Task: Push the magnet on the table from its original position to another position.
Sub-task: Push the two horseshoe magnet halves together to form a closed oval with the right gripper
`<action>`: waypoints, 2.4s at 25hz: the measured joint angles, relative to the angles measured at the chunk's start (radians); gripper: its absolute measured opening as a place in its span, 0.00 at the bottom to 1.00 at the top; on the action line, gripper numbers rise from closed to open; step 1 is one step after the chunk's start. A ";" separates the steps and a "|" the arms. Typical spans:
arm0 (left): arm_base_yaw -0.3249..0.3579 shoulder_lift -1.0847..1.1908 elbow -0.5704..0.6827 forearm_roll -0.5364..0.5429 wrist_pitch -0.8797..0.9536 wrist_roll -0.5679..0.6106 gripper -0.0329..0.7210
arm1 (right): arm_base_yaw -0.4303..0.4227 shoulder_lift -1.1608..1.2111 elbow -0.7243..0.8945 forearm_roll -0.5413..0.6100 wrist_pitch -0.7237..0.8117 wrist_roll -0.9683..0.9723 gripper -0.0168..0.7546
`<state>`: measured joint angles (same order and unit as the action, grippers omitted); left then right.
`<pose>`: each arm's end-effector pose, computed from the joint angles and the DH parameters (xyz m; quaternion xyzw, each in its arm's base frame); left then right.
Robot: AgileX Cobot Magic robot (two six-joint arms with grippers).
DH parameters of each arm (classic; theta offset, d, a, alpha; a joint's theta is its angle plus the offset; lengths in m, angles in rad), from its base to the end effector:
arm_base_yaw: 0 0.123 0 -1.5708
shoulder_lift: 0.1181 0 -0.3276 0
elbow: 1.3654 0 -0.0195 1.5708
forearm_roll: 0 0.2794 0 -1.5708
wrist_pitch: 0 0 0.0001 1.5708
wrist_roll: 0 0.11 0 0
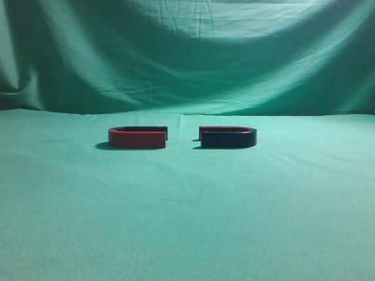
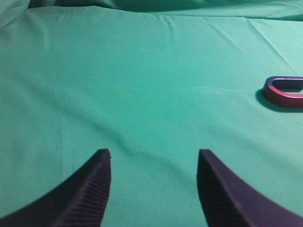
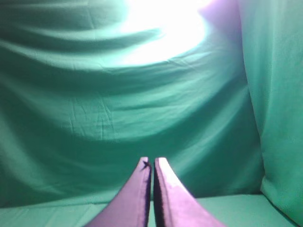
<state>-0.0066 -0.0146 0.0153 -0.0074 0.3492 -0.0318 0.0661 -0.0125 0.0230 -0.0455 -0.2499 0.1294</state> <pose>0.0570 -0.0007 0.1718 -0.0120 0.7935 -0.0148 0.6083 0.0553 0.0049 0.2336 0.0010 0.5828 0.0647 0.8100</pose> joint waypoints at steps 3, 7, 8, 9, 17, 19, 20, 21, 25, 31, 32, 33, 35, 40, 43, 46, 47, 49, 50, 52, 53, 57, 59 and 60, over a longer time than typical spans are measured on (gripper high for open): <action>0.000 0.000 0.000 0.000 0.000 0.000 0.54 | 0.000 0.000 -0.073 0.000 0.124 0.002 0.02; 0.000 0.000 0.000 0.000 0.000 0.000 0.54 | -0.002 0.108 -0.213 0.000 0.297 0.002 0.02; 0.000 0.000 0.000 0.000 0.000 0.000 0.54 | -0.002 0.156 -0.240 0.000 0.343 0.002 0.02; 0.000 0.000 0.000 0.000 0.000 0.000 0.54 | -0.002 0.201 -0.270 0.000 0.384 0.002 0.02; 0.000 0.000 0.000 0.000 0.000 0.000 0.54 | -0.002 0.704 -0.537 0.000 0.821 -0.007 0.02; 0.000 0.000 0.000 0.000 0.000 0.000 0.54 | -0.002 0.840 -0.613 0.000 0.920 -0.009 0.02; 0.000 0.000 0.000 0.000 0.000 0.000 0.54 | -0.002 0.891 -0.652 0.005 0.966 -0.009 0.02; 0.000 0.000 0.000 0.000 0.000 0.000 0.54 | -0.002 0.947 -0.689 0.013 1.003 -0.009 0.02; 0.000 0.000 0.000 0.000 0.000 0.000 0.54 | -0.002 1.107 -0.800 0.064 1.105 -0.018 0.02; 0.000 0.000 0.000 0.000 0.000 0.000 0.54 | 0.011 1.273 -0.939 0.175 1.141 -0.133 0.02; 0.000 0.000 0.000 0.000 0.000 0.000 0.54 | 0.029 1.304 -0.963 0.189 1.141 -0.144 0.02; 0.000 0.000 0.000 0.000 0.000 0.000 0.54 | 0.054 1.337 -0.984 0.193 1.141 -0.152 0.02; 0.000 0.000 0.000 0.000 0.000 0.000 0.54 | 0.102 1.406 -1.034 0.190 1.136 -0.159 0.02; 0.000 0.000 0.000 0.000 0.000 0.000 0.54 | 0.167 1.624 -1.175 0.180 1.130 -0.143 0.02; 0.000 0.000 0.000 0.000 0.000 0.000 0.54 | 0.192 1.746 -1.257 0.174 1.130 -0.137 0.02; 0.000 0.000 0.000 0.000 0.000 0.000 0.54 | 0.221 1.845 -1.328 0.167 1.130 -0.135 0.02; 0.000 0.000 0.000 0.000 0.000 0.000 0.54 | 0.229 1.875 -1.348 0.167 1.130 -0.135 0.02; 0.000 0.000 0.000 0.000 0.000 0.000 0.54 | 0.240 1.922 -1.396 0.167 1.130 -0.135 0.02; 0.000 0.000 0.000 0.000 0.000 0.000 0.54 | 0.244 1.945 -1.418 0.167 1.132 -0.135 0.02; 0.000 0.000 0.000 0.000 0.000 0.000 0.54 | 0.249 1.982 -1.457 0.167 1.136 -0.135 0.02; 0.000 0.000 0.000 0.000 0.000 0.000 0.54 | 0.251 1.999 -1.476 0.167 1.138 -0.135 0.02; 0.000 0.000 0.000 0.000 0.000 0.000 0.54 | 0.265 2.052 -1.526 0.171 1.142 -0.135 0.02; 0.000 0.000 0.000 0.000 0.000 0.000 0.54 | 0.275 2.075 -1.539 0.174 1.142 -0.135 0.02; 0.000 0.000 0.000 0.000 0.000 0.000 0.54 | 0.282 2.086 -1.546 0.175 1.142 -0.135 0.02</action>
<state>-0.0066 -0.0146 0.0153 -0.0074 0.3492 -0.0318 0.3476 2.0737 -1.5233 0.1299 0.8924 -0.0052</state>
